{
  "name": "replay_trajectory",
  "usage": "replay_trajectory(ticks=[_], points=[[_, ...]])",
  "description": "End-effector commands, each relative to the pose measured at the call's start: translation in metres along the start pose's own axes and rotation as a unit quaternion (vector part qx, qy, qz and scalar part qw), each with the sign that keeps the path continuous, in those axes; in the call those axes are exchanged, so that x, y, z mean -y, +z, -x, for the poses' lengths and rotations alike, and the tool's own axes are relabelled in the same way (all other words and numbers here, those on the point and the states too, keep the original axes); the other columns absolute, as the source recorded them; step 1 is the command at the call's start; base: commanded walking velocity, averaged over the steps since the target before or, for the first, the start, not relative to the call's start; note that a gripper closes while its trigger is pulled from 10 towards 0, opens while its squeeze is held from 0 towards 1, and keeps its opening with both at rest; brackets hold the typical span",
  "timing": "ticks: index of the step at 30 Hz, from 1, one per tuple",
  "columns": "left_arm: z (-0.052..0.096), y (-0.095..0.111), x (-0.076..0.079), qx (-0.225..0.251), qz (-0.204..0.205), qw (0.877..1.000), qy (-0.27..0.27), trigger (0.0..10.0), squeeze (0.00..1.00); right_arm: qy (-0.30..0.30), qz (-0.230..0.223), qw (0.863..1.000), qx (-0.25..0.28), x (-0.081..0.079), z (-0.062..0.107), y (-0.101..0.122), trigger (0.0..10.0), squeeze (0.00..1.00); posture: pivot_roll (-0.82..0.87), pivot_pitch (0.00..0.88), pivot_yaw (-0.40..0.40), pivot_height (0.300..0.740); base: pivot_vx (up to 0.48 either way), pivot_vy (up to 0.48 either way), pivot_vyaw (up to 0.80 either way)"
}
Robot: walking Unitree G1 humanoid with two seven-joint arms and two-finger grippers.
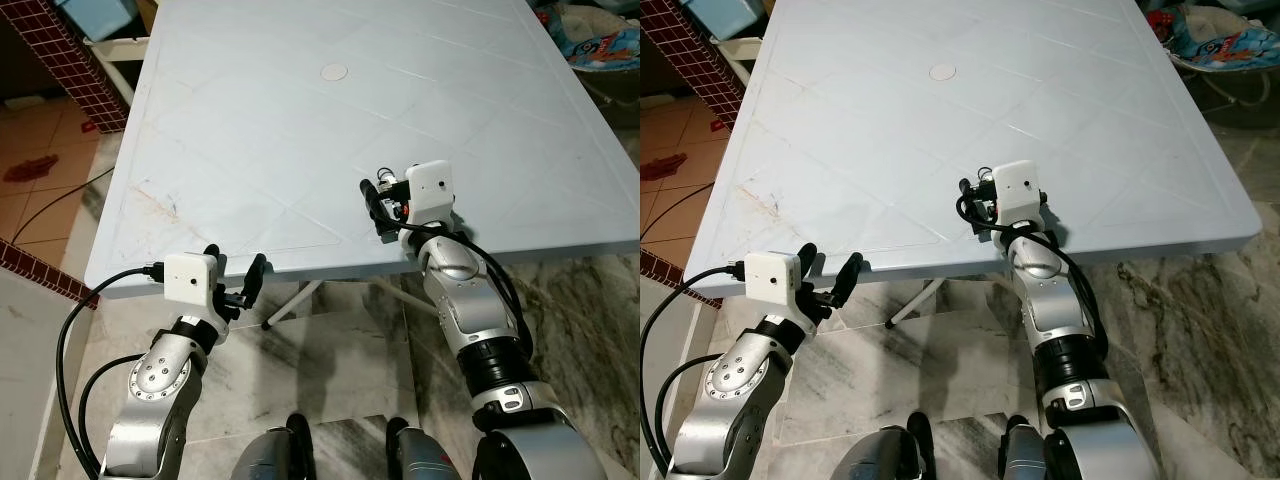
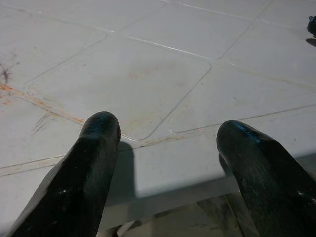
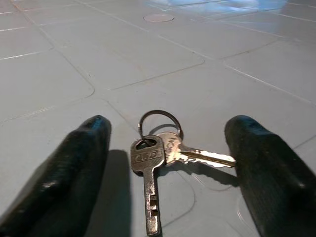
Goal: Hang keys on a hook
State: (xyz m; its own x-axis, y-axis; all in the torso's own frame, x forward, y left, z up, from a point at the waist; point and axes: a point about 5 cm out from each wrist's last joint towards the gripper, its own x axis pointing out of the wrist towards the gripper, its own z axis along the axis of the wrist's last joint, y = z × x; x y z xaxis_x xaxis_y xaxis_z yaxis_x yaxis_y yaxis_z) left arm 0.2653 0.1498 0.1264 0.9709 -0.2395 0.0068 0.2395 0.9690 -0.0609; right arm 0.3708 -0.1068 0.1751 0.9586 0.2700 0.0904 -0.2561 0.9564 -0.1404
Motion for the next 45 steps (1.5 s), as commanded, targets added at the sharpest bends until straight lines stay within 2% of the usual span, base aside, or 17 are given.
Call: replay_trajectory(ticks=[1,11,19,45], points=[[0.005,-0.002,-0.003,-0.009,-0.007,1.000,0.004,10.0,0.00,0.019,-0.015,0.999,-0.038,-0.010,0.003,-0.017,0.0,0.00,0.02,0.302,0.132,0.740,0.000,0.000,0.00],[0.004,-0.002,-0.002,-0.010,-0.005,1.000,0.003,10.0,0.00,0.076,-0.024,0.996,-0.043,-0.033,0.007,-0.018,0.0,0.00,0.02,0.301,0.132,0.740,0.000,0.000,0.00],[0.003,-0.002,-0.001,-0.011,-0.006,1.000,-0.001,10.0,0.00,0.083,-0.032,0.995,-0.053,-0.043,0.013,-0.023,0.0,0.00,0.02,0.300,0.138,0.740,0.000,0.000,0.00],[0.000,-0.003,0.001,-0.017,-0.006,1.000,-0.012,10.0,0.00,0.039,-0.019,0.995,-0.087,-0.037,0.016,-0.033,0.0,0.00,0.02,0.291,0.147,0.740,0.000,0.000,0.00]])
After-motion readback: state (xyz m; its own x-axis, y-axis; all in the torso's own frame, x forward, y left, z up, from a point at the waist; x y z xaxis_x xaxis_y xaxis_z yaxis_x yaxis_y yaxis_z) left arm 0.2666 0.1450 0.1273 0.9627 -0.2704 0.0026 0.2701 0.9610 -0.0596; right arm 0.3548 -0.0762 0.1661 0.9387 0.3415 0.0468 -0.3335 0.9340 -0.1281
